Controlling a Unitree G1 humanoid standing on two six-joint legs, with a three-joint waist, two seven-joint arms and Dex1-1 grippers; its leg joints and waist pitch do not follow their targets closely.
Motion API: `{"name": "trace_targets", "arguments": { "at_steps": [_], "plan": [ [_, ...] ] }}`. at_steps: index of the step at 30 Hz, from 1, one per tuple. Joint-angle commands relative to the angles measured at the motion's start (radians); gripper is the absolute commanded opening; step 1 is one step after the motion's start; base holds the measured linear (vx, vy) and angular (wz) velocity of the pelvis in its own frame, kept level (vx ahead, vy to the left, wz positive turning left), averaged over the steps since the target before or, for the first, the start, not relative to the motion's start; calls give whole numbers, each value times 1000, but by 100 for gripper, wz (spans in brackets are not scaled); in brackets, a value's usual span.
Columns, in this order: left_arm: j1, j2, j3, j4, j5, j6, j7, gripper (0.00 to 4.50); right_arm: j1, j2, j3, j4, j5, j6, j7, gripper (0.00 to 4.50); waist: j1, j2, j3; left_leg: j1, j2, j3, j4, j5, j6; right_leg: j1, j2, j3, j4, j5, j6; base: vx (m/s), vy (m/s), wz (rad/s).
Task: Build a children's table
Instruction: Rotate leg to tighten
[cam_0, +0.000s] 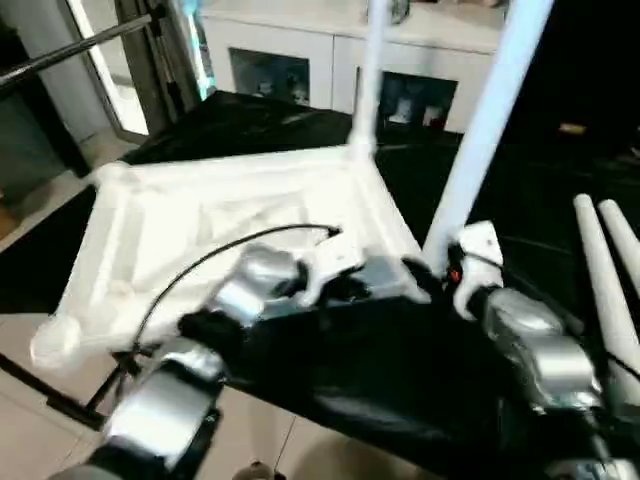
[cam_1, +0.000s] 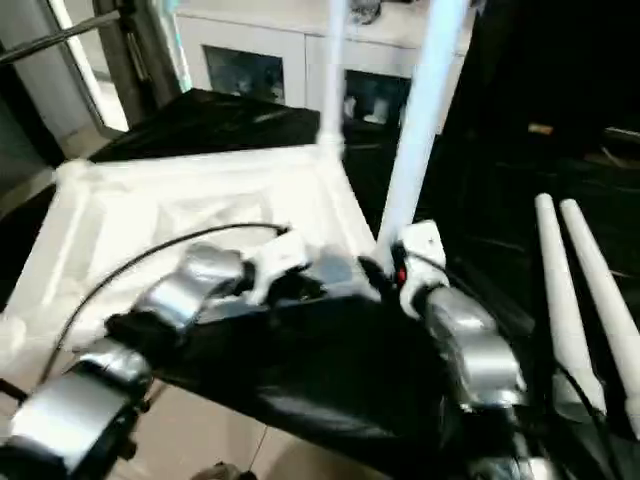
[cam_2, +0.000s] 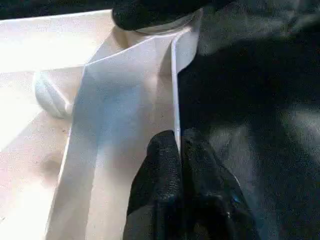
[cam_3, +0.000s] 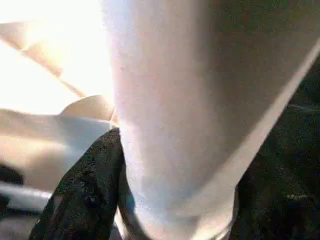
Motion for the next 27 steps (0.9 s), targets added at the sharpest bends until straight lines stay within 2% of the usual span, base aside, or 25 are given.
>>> {"name": "trace_targets", "arguments": {
  "at_steps": [1,2,3,5,6,10,16,18,19,21,22,23,24,25,27],
  "plan": [
    [-73,-61,19,25,5,25,124,0,-17,57,15,90,-20,34,-97,270,-8,-13,-61,34,69,-32,-84,-329,-30,27,-77,61,-83,-363,-175,0,0,0],
    [-97,-101,21,49,3,37,164,0,-44,94,32,119,-31,20,-126,270,-4,-7,-63,34,68,-33,-82,-323,-32,31,-79,59,-81,-358,-175,0,0,0],
    [-100,-107,20,51,3,37,166,0,-48,98,38,121,-35,17,-127,270,-5,-11,-62,30,67,-32,-83,-315,-25,32,-78,61,-83,-342,-174,0,0,0],
    [-108,-118,18,61,3,21,160,0,-60,114,30,128,-22,14,-114,270,-2,-6,-64,25,69,-32,-83,-293,-7,38,-77,62,-79,-298,-174,0,0,0],
    [-111,-121,19,65,2,16,155,0,-64,119,21,129,-13,15,-107,326,-2,-6,-67,22,69,-32,-83,-279,5,42,-77,61,-74,-268,-178,0,0,0],
    [-112,-114,13,70,4,-18,121,0,-77,104,16,134,-13,7,-91,348,-2,-6,-69,18,70,-32,-80,-250,25,46,-76,59,-68,-226,-193,0,0,0],
    [-78,-64,-8,52,-2,-84,8,0,-54,18,48,89,-30,-19,14,348,-3,-6,-71,17,71,-31,-77,-226,44,50,-76,60,-59,-164,-212,0,0,0],
    [-36,-16,-21,9,-14,-101,-96,0,8,-90,101,-4,-10,-38,195,348,3,-7,-70,16,71,-30,-74,-213,60,56,-76,59,-58,-142,-218,0,0,0],
    [-28,-4,-25,1,-16,-110,-118,0,22,-114,110,-25,-6,-41,234,348,7,-5,-69,17,75,-28,-74,-215,74,52,-77,61,-57,-132,-222,0,0,0],
    [-11,22,-32,-17,-22,-133,-167,0,59,-174,131,-73,0,-56,325,348,9,-2,-70,13,77,-29,-73,-212,87,55,-76,60,-54,-119,-228,0,0,0],
    [-11,22,-32,-17,-22,-133,-167,0,59,-174,131,-73,0,-56,325,348,9,-4,-70,13,78,-30,-74,-213,88,55,-75,59,-53,-122,-229,0,0,0],
    [-4,34,-33,-24,-26,-144,-189,0,75,-200,136,-93,6,-59,361,348,10,1,-70,16,79,-29,-73,-218,85,51,-76,59,-53,-132,-237,0,0,0],
    [5,51,-34,-38,-34,-152,-224,0,97,-238,141,-122,18,-62,409,348,13,1,-68,18,80,-29,-74,-237,79,51,-76,60,-57,-156,-236,0,0,0],
    [5,51,-34,-38,-34,-152,-224,0,97,-238,141,-122,18,-62,409,348,14,-2,-67,18,80,-29,-75,-241,77,53,-77,61,-58,-162,-237,0,0,0],
    [15,71,-35,-55,-45,-164,-271,0,117,-273,139,-148,36,-58,456,348,14,1,-66,18,80,-28,-75,-255,69,48,-77,61,-60,-197,-238,0,0,0]
  ]
}}
